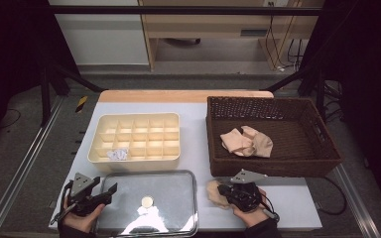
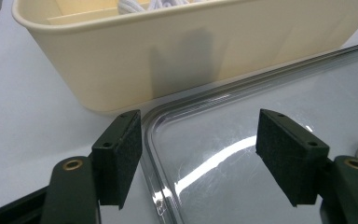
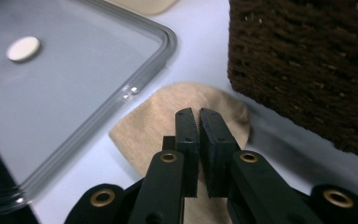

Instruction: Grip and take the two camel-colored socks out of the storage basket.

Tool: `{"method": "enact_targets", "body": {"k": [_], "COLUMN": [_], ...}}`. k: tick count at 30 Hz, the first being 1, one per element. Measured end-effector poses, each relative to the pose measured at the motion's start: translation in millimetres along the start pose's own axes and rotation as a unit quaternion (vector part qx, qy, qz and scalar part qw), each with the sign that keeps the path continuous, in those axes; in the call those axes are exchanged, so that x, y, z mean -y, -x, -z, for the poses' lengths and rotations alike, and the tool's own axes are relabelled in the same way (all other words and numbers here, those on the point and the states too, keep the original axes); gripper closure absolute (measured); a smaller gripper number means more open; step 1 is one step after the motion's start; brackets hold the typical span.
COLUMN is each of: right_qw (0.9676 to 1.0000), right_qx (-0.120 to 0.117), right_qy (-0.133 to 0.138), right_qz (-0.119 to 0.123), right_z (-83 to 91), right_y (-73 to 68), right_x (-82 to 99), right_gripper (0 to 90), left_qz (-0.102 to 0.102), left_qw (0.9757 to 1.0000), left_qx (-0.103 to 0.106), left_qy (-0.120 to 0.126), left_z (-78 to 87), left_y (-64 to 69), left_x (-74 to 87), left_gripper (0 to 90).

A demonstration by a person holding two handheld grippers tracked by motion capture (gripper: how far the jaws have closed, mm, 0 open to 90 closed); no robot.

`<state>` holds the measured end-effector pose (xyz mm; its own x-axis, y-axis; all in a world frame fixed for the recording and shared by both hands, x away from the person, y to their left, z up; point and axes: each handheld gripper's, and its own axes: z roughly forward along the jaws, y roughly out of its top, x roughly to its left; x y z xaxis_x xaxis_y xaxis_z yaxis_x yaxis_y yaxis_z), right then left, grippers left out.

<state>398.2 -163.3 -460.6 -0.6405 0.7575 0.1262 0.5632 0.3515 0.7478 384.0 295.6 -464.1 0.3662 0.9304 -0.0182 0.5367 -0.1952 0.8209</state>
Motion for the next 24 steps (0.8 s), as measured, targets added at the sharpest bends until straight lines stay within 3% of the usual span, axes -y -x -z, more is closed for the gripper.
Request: {"method": "enact_targets", "body": {"k": [7, 24], "right_qw": [0.9999, 0.9953], "right_qx": [0.0, 0.012], "right_qy": [0.013, 0.096], "right_qz": [0.005, -0.007], "right_z": [0.9, 43.0], "right_y": [-2.5, 1.8], "right_x": [-0.3, -27.7], "right_gripper": [79.2, 67.8], "left_qz": [0.0, 0.0], "left_qw": [1.0, 1.0], "left_qx": [0.0, -0.004], "left_qy": [-0.002, -0.001], "left_z": [-0.3, -1.3], "left_y": [0.1, 0.0], "left_x": [0.0, -0.2], "left_gripper": [30.3, 29.5]}}
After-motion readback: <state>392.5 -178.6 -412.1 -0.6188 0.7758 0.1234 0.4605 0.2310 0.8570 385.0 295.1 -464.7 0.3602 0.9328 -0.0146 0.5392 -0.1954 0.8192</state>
